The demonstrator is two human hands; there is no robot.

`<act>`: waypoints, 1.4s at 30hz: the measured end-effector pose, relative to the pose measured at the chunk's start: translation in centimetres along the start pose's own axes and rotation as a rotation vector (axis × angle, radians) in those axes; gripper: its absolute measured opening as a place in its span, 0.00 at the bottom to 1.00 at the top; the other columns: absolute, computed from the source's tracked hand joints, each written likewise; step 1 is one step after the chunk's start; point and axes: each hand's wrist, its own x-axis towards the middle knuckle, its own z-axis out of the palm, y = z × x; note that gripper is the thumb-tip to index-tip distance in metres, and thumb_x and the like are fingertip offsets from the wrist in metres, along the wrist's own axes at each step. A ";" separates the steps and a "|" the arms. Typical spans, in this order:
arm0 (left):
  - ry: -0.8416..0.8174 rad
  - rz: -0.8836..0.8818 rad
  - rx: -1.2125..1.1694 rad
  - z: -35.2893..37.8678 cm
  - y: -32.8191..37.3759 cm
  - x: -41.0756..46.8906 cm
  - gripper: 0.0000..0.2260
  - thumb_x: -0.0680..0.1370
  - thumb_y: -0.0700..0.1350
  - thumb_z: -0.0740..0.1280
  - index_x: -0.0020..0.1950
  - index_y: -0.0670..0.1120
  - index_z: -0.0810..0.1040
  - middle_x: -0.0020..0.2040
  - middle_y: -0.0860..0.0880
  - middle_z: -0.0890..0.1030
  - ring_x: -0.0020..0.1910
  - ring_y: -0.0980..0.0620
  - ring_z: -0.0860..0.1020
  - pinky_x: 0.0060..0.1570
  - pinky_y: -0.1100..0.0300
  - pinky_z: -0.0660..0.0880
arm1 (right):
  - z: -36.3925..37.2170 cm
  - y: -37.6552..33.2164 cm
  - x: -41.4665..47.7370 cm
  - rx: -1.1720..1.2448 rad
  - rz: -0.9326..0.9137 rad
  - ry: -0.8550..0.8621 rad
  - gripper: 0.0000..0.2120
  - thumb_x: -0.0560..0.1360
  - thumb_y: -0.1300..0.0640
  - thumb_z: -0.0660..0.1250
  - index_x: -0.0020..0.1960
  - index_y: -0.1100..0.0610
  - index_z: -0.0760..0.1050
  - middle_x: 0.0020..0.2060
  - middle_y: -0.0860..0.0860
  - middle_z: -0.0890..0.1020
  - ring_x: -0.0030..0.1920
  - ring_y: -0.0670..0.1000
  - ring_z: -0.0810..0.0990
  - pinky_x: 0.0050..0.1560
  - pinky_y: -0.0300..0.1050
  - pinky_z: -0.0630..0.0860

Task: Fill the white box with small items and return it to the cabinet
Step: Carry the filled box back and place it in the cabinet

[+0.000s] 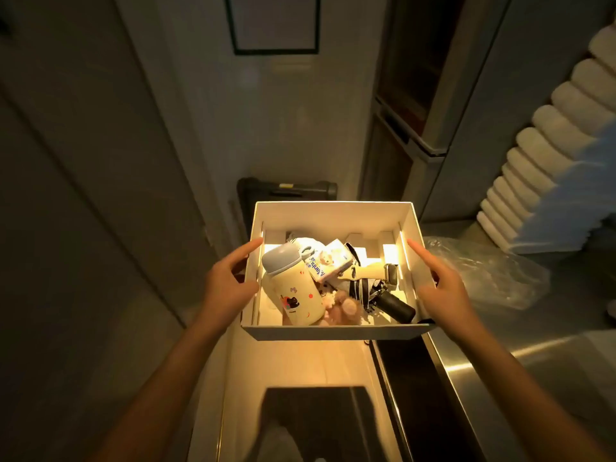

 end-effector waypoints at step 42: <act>-1.819 0.792 -0.290 40.9 19.0 11.5 0.35 0.69 0.28 0.68 0.63 0.65 0.72 0.57 0.68 0.75 0.56 0.68 0.75 0.50 0.67 0.78 | -1.4 -4.2 -11.7 -0.143 0.779 1.735 0.42 0.70 0.75 0.59 0.70 0.34 0.65 0.66 0.46 0.72 0.61 0.48 0.75 0.52 0.48 0.79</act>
